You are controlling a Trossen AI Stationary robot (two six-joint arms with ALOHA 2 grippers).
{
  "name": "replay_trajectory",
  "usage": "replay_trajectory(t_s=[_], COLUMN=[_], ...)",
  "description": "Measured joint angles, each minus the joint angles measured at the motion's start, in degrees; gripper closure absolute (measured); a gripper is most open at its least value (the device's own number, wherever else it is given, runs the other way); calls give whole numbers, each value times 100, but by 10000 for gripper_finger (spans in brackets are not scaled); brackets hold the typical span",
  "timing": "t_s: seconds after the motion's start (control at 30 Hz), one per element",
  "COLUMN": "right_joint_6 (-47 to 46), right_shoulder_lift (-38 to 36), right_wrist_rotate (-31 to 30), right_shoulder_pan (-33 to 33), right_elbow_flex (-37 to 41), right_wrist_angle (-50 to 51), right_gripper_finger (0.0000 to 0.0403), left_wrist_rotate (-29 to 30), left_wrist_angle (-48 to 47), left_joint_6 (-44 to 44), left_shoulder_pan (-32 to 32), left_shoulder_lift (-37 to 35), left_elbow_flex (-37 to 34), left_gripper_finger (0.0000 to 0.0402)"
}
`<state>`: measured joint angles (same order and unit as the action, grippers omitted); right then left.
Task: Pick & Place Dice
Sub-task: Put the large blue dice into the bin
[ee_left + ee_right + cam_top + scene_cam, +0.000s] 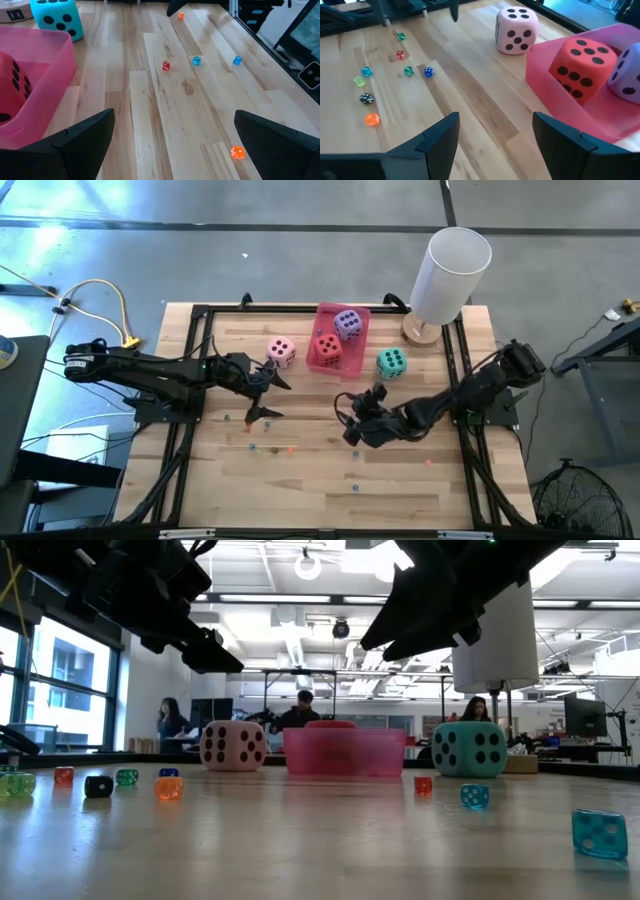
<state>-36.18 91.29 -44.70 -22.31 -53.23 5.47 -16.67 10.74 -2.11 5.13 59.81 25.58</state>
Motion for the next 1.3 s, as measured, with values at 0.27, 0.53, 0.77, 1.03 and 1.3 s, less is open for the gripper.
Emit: replay_trajectory(t_s=[0.27,0.53,0.77,1.03,1.3], right_joint_6=[48,391,948,1319,1393], right_shoulder_lift=[0,78,398,766,767], right_wrist_rotate=[447,635,871,879,891], right_shoulder_pan=[-4,-59,-11,69,66], right_elbow_flex=[2,2,9,4,4], right_wrist_angle=[-64,-126,-767,-1420,-1605], right_gripper_finger=[158,158,134,26,11], left_wrist_rotate=[0,-2,-1,0,-2], left_wrist_angle=[0,-2,-1,-13,-11], left_joint_6=[0,-2,-2,-2,-2], left_shoulder_pan=[-2,0,0,0,-2], left_shoulder_lift=[-2,-2,-1,0,0], left_elbow_flex=[0,0,0,0,0], left_gripper_finger=[2,2,2,2,2])
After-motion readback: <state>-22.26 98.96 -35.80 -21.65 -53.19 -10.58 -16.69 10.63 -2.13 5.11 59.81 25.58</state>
